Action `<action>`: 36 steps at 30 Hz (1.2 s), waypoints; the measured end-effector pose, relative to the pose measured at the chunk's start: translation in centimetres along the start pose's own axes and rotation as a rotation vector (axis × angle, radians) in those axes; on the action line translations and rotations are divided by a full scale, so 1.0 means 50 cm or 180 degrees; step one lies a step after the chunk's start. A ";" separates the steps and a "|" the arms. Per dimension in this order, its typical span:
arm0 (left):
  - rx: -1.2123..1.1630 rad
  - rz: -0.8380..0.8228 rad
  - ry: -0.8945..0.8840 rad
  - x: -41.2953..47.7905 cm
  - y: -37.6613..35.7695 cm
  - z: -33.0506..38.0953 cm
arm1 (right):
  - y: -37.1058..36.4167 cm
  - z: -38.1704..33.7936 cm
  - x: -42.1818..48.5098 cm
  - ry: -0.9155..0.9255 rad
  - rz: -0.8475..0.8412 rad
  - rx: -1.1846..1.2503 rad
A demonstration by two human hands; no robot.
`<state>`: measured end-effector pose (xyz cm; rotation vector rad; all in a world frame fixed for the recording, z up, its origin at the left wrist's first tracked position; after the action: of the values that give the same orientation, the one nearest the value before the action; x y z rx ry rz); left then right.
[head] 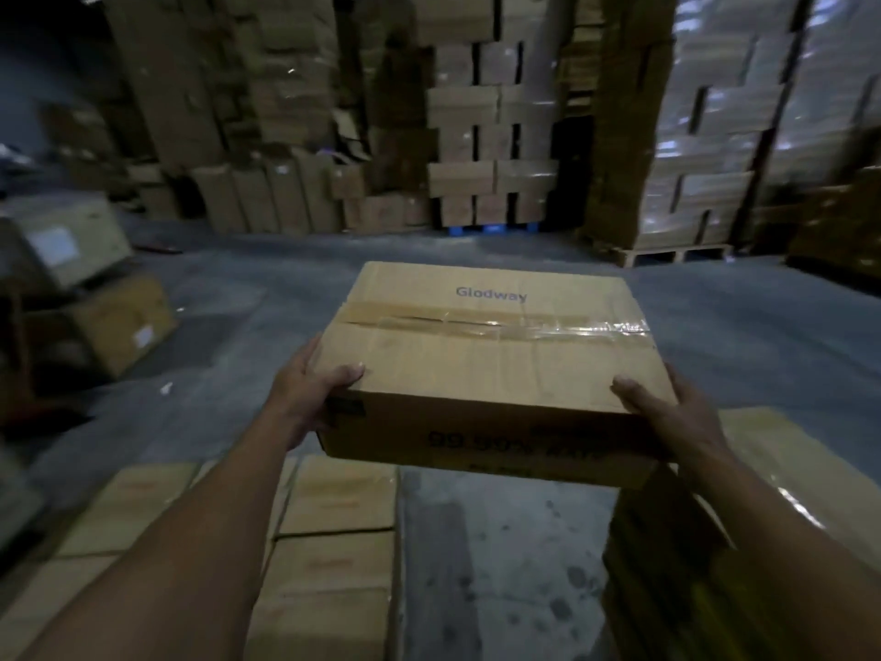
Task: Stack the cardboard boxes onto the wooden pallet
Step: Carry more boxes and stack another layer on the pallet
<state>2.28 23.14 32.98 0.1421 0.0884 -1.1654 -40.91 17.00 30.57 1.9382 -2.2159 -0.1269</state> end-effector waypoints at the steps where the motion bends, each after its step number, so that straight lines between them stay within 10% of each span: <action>1: -0.0006 0.0131 0.0005 -0.016 0.049 -0.011 | -0.038 -0.004 -0.016 0.0007 -0.0097 0.0011; 19: 0.0137 0.0761 0.0191 -0.193 0.855 -0.150 | -0.703 -0.077 -0.481 0.0004 -0.0409 0.0125; 36: 0.0162 0.0947 0.0177 0.108 1.070 -0.236 | -1.039 -0.069 -0.348 -0.0086 -0.0660 -0.0052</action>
<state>53.65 40.80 24.07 0.2249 0.0836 -0.8673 12.41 27.17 22.46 2.1649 -2.0176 -0.2011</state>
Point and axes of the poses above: each hand's wrist, its own x-axis towards the middle knuckle, its own y-axis out of the back of the hand, z = x × y, the point moved 3 cm from there along x, towards the middle knuckle, and after that the axes turned 4 degrees about y, right-handed, at the moved point
